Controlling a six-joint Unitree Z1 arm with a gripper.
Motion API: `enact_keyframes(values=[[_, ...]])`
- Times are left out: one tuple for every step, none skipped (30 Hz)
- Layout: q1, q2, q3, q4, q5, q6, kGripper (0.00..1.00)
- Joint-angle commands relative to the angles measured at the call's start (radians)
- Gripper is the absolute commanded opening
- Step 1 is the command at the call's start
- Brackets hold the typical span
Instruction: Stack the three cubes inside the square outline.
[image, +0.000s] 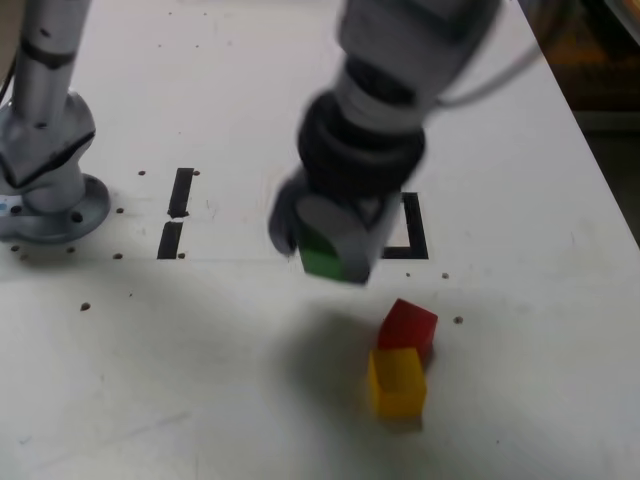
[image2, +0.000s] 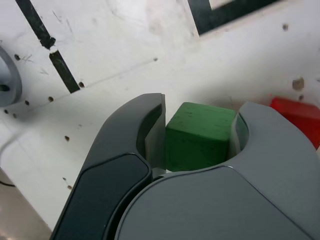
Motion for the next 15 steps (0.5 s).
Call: enact_keyframes(values=[[0.026, -0.082, 0.189, -0.064, -0.004, -0.010, 0.31], [0.037, -0.099, 0.241, -0.098, -0.010, -0.012, 0.31], [0.047, -0.113, 0.287, -0.130, -0.018, -0.013, 0.31], [0.057, -0.121, 0.328, -0.159, -0.026, -0.014, 0.31], [0.066, -0.126, 0.363, -0.183, -0.035, -0.014, 0.31], [0.075, -0.127, 0.393, -0.202, -0.046, -0.015, 0.31], [0.082, -0.126, 0.419, -0.216, -0.058, -0.016, 0.31], [0.088, -0.124, 0.439, -0.227, -0.068, -0.019, 0.31], [0.093, -0.121, 0.456, -0.234, -0.077, -0.022, 0.31], [0.097, -0.119, 0.469, -0.238, -0.084, -0.026, 0.31], [0.099, -0.117, 0.478, -0.241, -0.090, -0.029, 0.31], [0.101, -0.116, 0.485, -0.241, -0.094, -0.032, 0.31], [0.102, -0.116, 0.491, -0.240, -0.096, -0.035, 0.31], [0.103, -0.117, 0.499, -0.239, -0.098, -0.038, 0.31], [0.105, -0.117, 0.505, -0.238, -0.099, -0.038, 0.31]])
